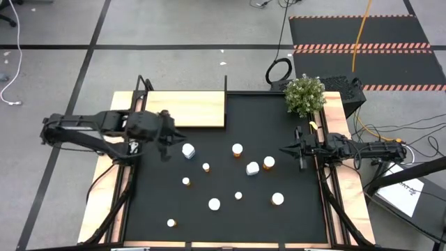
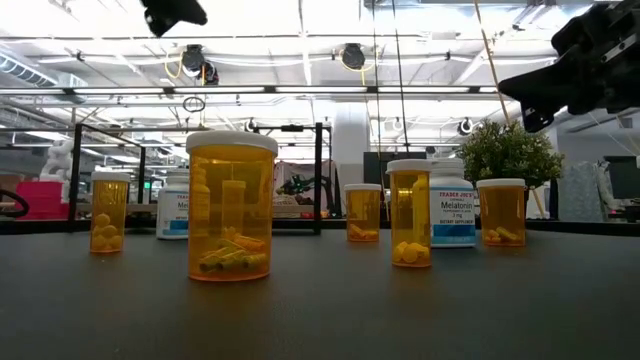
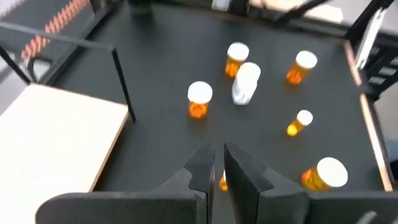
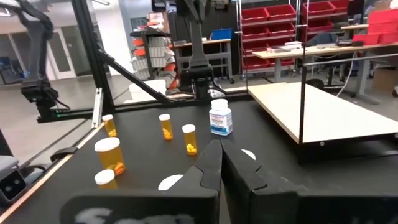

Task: Pick and place medicine bottles onto shelf by color
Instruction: Put the white pill bottle on the shelf

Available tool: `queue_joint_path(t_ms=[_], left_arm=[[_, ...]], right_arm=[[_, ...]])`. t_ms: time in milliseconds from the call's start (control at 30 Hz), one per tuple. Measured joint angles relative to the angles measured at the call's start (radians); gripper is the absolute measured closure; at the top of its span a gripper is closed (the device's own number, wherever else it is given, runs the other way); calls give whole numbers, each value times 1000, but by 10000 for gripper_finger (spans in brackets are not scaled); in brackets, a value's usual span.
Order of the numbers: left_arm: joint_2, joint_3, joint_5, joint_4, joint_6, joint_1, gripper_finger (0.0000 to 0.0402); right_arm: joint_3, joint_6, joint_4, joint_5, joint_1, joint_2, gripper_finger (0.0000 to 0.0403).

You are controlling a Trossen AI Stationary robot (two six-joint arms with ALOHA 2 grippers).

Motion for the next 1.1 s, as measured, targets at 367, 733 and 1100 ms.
queue_joint_path(t_ms=[367, 733, 1100], left_arm=[[274, 394, -2, -378, 43, 0, 364], [269, 399, -30, -396, 19, 5, 364], [272, 398, -65, -398, 48, -21, 364]], right_arm=[[17, 17, 4, 1, 0, 9, 403], [350, -12, -141, 24, 0, 242, 403], [856, -27, -580, 27, 0, 636, 403]])
